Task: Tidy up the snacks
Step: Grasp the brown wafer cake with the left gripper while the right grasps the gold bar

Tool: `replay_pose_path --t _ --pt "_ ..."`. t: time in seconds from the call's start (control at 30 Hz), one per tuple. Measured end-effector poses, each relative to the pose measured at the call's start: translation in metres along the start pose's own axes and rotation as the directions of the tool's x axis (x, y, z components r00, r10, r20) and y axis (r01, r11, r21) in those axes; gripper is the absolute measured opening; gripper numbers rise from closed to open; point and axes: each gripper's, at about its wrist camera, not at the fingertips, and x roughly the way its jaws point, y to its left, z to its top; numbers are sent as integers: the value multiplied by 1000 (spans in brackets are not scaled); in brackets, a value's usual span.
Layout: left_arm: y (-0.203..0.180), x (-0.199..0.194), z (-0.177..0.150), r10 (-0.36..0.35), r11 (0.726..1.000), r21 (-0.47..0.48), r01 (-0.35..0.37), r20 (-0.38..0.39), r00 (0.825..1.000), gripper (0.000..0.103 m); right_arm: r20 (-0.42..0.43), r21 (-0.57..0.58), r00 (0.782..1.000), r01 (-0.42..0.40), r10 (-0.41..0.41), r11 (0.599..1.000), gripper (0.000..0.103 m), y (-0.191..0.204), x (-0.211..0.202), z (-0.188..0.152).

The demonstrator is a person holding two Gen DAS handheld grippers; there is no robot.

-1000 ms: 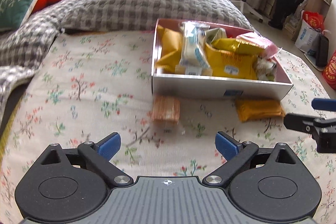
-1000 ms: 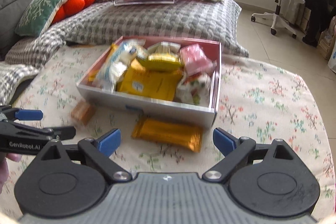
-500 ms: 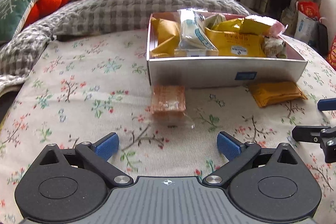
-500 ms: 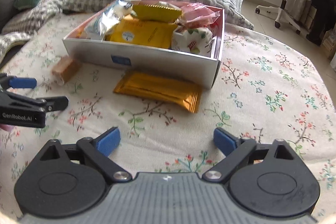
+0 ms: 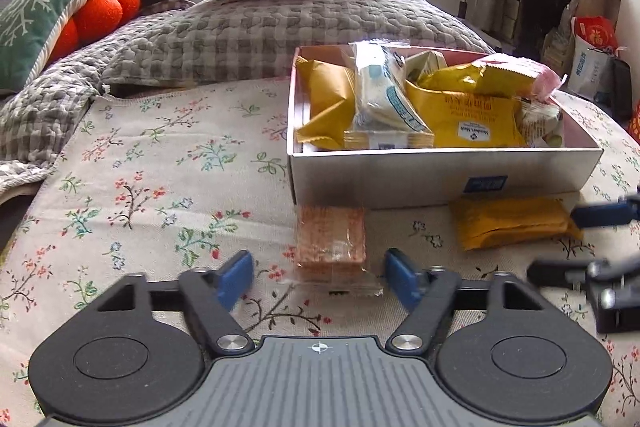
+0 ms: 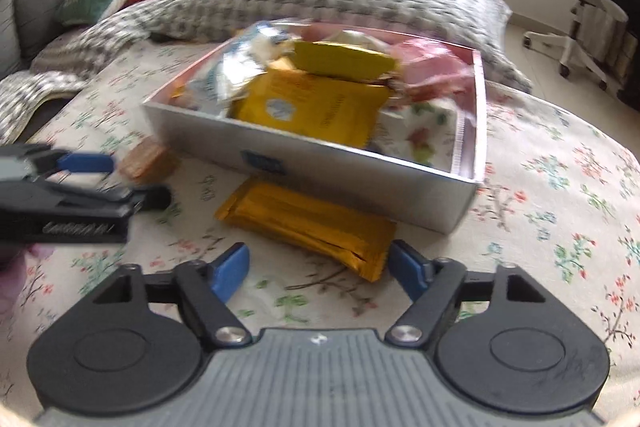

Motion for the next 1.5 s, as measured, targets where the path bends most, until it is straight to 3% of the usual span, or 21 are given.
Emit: replay_pose_path --t 0.07,0.2,0.53,0.67,1.07,1.2,1.3,1.33,1.4,1.5 --pt "2 -1 1 4 1000 -6 -4 -4 1000 53 -14 -25 999 -37 37 999 68 10 -3 -1" --pt "4 -3 2 11 1000 -8 -11 -8 1000 46 -60 -123 989 -142 136 982 61 35 -14 -7" --pt "4 2 5 0 1000 8 0 -23 1000 46 -57 -140 998 -27 20 990 64 30 10 14" --pt "4 3 7 3 1000 4 -2 -30 1000 45 -62 -163 998 -34 25 986 68 32 19 22" --pt "1 -3 5 -3 1000 8 4 -44 999 43 -47 -213 998 -41 31 976 32 50 12 17" --pt "0 -8 3 -13 1000 11 14 -59 998 43 -85 -197 993 -97 82 975 31 50 1 12" --pt "2 -8 1 -27 1000 14 28 -64 998 44 -86 -224 993 -94 76 970 34 52 -5 12" --pt "3 -8 1 -30 999 14 31 -65 997 44 -79 -219 994 -91 75 972 36 51 -6 14" --pt "4 -7 3 -35 999 7 35 -70 997 44 -68 -196 995 -89 77 977 50 48 -3 19" --pt "4 -6 3 -37 999 6 37 -70 997 44 -87 -192 993 -102 86 976 52 50 9 27"
